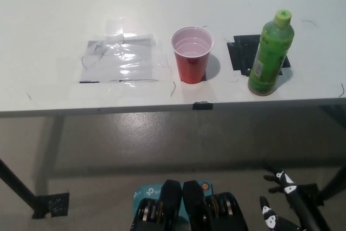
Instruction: The robot uses its right hand to pick up a bottle kept in the middle of the desk and tilt it into a cup kept next to it to pour water out
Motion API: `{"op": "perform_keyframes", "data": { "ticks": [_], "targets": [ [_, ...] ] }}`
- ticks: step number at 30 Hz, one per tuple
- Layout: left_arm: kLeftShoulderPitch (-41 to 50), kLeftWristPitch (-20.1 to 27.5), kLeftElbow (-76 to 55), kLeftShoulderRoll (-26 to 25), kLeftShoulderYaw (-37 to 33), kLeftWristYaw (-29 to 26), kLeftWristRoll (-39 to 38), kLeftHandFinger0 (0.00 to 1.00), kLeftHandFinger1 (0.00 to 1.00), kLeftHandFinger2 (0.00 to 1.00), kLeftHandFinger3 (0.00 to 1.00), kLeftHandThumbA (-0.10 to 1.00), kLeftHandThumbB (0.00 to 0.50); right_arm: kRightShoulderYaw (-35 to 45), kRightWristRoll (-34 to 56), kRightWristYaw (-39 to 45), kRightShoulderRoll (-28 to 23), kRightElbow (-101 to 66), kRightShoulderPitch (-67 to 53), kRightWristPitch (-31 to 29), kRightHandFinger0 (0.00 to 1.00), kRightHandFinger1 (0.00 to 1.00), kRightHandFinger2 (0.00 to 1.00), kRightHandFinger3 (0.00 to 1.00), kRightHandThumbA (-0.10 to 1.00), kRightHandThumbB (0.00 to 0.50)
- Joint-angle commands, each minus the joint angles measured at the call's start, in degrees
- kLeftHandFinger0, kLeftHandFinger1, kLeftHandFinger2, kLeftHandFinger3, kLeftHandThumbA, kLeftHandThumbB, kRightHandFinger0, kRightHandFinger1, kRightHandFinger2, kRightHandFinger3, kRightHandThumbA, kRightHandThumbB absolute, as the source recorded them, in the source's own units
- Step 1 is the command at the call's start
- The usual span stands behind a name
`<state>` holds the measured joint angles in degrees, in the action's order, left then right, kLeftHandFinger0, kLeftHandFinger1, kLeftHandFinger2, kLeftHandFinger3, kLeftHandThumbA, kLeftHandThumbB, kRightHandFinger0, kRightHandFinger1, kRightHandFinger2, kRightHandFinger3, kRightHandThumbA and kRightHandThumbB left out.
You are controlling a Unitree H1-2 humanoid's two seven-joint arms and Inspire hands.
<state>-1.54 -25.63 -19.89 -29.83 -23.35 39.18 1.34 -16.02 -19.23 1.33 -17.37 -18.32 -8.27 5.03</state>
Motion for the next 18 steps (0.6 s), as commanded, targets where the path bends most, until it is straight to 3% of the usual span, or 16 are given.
{"op": "perform_keyframes", "data": {
  "ticks": [1,13,18],
  "targets": [
    [-1.31,-0.82,-1.69,-1.36,0.61,0.00,0.14,1.00,1.00,1.00,1.00,0.54,0.500,1.19,0.43,1.51,-0.58,-0.73,0.98,-3.09,0.70,0.88,0.97,1.00,0.31,0.229],
    [-1.03,-0.91,-1.76,-0.83,1.43,-0.35,-1.01,1.00,1.00,1.00,1.00,0.48,0.500,1.34,-0.58,2.84,-0.46,-0.35,1.37,-3.77,0.69,0.88,0.99,1.00,0.31,0.236],
    [-1.25,-0.08,-1.76,-1.23,0.93,-0.20,0.15,1.00,1.00,1.00,1.00,0.53,0.500,1.29,-1.21,3.38,-0.37,-0.79,1.34,-3.48,0.69,0.88,0.98,1.00,0.31,0.239]
  ]
}}
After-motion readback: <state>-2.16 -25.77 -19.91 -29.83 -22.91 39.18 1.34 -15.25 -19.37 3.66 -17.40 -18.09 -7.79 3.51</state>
